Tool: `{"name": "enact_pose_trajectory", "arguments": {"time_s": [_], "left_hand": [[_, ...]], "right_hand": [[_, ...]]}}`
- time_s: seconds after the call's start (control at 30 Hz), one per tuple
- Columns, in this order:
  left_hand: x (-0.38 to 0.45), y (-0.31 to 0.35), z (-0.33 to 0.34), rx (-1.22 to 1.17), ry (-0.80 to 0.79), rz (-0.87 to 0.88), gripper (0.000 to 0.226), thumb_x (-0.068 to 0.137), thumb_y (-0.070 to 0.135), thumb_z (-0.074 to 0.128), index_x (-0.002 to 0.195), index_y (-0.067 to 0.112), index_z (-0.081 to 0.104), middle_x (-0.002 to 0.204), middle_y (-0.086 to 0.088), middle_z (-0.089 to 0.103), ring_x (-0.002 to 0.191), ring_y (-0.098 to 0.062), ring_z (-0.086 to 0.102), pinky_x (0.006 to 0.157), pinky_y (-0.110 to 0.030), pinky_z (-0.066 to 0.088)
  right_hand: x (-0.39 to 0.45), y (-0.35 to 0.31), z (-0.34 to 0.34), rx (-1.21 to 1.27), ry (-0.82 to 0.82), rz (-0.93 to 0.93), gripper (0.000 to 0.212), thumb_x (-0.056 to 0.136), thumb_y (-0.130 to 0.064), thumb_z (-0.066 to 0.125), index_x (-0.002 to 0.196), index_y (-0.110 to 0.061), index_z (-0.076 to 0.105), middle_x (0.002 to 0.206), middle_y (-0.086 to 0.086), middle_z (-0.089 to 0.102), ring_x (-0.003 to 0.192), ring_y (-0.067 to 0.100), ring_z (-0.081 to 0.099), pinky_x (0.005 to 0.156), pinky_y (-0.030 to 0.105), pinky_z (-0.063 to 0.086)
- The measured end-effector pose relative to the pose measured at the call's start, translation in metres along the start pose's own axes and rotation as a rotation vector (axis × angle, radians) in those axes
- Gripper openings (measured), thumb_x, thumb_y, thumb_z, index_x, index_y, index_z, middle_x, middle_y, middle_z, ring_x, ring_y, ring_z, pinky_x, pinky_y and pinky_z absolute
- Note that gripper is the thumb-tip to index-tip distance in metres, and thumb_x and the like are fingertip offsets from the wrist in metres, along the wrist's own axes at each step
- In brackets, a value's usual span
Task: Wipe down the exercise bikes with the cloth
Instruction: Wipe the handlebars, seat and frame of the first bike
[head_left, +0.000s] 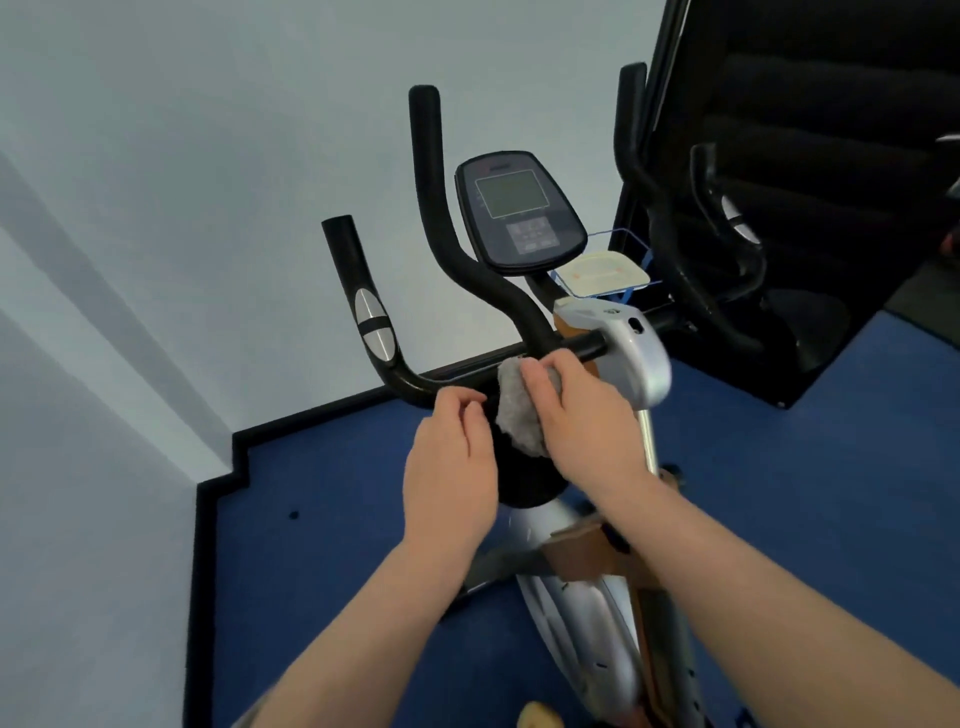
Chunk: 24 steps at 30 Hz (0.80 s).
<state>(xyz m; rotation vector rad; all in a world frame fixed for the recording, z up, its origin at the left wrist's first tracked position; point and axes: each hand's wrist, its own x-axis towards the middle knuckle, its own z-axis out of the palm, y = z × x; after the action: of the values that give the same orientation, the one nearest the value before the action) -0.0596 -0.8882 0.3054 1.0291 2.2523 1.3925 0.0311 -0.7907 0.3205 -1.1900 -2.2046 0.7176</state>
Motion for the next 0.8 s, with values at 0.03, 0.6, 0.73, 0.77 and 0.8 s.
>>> {"name": "enact_pose_trajectory", "arguments": {"time_s": [0.03, 0.6, 0.73, 0.77, 0.8], "left_hand": [[-0.001, -0.001, -0.001, 0.016, -0.019, -0.007, 0.026, 0.101, 0.038, 0.030, 0.109, 0.033, 0.054, 0.092, -0.001, 0.062, 0.082, -0.016, 0.058, 0.073, -0.042, 0.049], [-0.003, 0.000, -0.005, 0.113, -0.052, 0.037, 0.031, 0.104, 0.034, 0.028, 0.116, 0.023, 0.054, 0.092, -0.011, 0.061, 0.082, -0.031, 0.057, 0.069, -0.041, 0.043], [-0.004, 0.002, -0.005, 0.137, -0.042, 0.029, 0.033, 0.104, 0.031, 0.026, 0.117, 0.020, 0.054, 0.092, -0.012, 0.060, 0.082, -0.031, 0.057, 0.065, -0.037, 0.038], [-0.005, 0.003, -0.004, 0.130, -0.033, 0.027, 0.033, 0.104, 0.030, 0.026, 0.117, 0.019, 0.054, 0.091, -0.012, 0.059, 0.082, -0.032, 0.056, 0.064, -0.037, 0.037], [-0.006, 0.004, -0.004, 0.123, -0.027, 0.027, 0.033, 0.104, 0.030, 0.026, 0.115, 0.018, 0.054, 0.089, -0.010, 0.058, 0.083, -0.032, 0.056, 0.063, -0.037, 0.037]], "right_hand": [[-0.010, 0.000, 0.003, 0.079, 0.055, 0.011, 0.044, 0.091, -0.064, 0.025, 0.101, -0.028, 0.048, 0.083, -0.004, 0.063, 0.078, 0.019, 0.062, 0.072, 0.041, 0.052], [-0.035, 0.001, 0.015, -0.159, 0.212, 0.108, 0.039, 0.102, -0.048, 0.028, 0.121, -0.016, 0.041, 0.086, 0.003, 0.059, 0.080, 0.034, 0.065, 0.056, 0.032, 0.039], [-0.004, 0.000, -0.024, -0.635, -0.125, -0.189, 0.040, 0.095, -0.018, 0.050, 0.131, -0.014, 0.032, 0.117, 0.010, 0.045, 0.073, 0.028, 0.049, 0.043, 0.032, 0.024], [0.002, -0.006, -0.028, -0.693, -0.190, -0.213, 0.040, 0.094, -0.014, 0.051, 0.130, -0.013, 0.034, 0.119, 0.011, 0.043, 0.076, 0.028, 0.049, 0.045, 0.033, 0.028], [0.003, -0.013, -0.026, -0.665, -0.190, -0.214, 0.036, 0.096, -0.015, 0.048, 0.130, -0.014, 0.037, 0.118, 0.011, 0.043, 0.081, 0.027, 0.050, 0.049, 0.034, 0.033]]}}
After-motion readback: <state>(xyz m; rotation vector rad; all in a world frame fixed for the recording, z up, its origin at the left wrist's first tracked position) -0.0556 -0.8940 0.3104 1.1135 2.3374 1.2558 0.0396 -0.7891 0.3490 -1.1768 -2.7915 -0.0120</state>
